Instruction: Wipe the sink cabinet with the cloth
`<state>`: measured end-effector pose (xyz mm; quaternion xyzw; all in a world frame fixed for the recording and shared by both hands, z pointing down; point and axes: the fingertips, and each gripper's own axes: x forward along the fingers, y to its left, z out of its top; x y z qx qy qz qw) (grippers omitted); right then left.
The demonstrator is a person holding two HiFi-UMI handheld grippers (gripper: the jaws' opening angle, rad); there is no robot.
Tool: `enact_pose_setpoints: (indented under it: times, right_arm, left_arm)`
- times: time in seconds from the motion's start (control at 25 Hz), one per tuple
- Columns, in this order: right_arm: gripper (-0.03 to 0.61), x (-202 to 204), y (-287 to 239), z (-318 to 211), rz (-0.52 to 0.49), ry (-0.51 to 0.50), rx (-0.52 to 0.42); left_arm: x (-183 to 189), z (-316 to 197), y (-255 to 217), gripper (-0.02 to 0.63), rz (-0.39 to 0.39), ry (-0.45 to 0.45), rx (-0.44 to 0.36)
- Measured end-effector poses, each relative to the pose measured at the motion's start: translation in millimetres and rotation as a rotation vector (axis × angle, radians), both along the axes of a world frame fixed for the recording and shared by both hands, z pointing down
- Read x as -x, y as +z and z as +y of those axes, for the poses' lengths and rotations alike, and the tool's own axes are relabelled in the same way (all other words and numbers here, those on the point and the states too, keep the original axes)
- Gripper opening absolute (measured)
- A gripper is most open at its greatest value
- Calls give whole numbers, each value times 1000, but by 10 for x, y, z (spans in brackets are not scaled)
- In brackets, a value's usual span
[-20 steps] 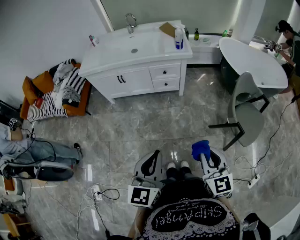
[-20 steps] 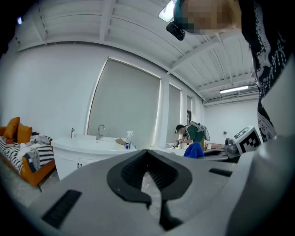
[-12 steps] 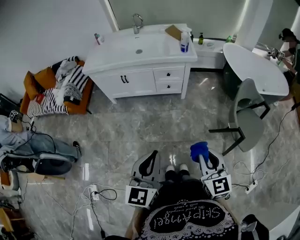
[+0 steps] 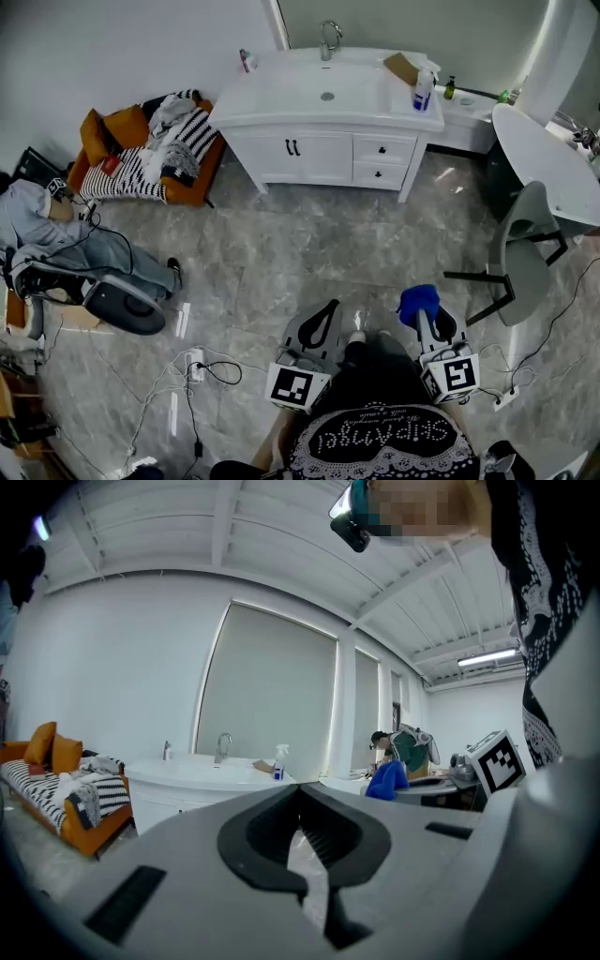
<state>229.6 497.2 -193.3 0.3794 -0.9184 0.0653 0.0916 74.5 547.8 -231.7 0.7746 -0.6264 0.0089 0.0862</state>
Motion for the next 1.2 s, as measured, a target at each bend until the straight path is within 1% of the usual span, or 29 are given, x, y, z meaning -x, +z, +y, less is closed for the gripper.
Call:
enact_pose_setpoints:
  times: [0.12,0.28,0.4,0.52,0.6,0.76,0.84,1.08,1.2]
  right_arm:
    - [58,48,28,-31,-8,4,23]
    - [58,85,77,-68,-7,1,9]
    - [58,160,38,-203,5,22,24]
    - [58,167,48,-345,17,35,31]
    - [58,98,117,-407,25,41,24]
    - [58,119,125,-716,17,57,25]
    - [58,168,104,-918,1,68,37]
    - [58,310,147,-1554,6,25,70]
    - [58,417,162,-1818,-6,-23,65]
  left_arm:
    - [94,13,39,5,12,-18,-1]
    - [172,-8,147,5,21,-21,29]
    - [242,-166,163,5,39,-14,52]
    - [239,-363,148,5,53,1,47]
    - [180,-439,184,5,48,11,42]
    - [188,-668,296,5,17,40,95]
    - [237,-852,294,5,16,41,101]
    - [411,-1413,225,5,25,-26,80]
    - [487,-1608,268,5,23,-78,68]
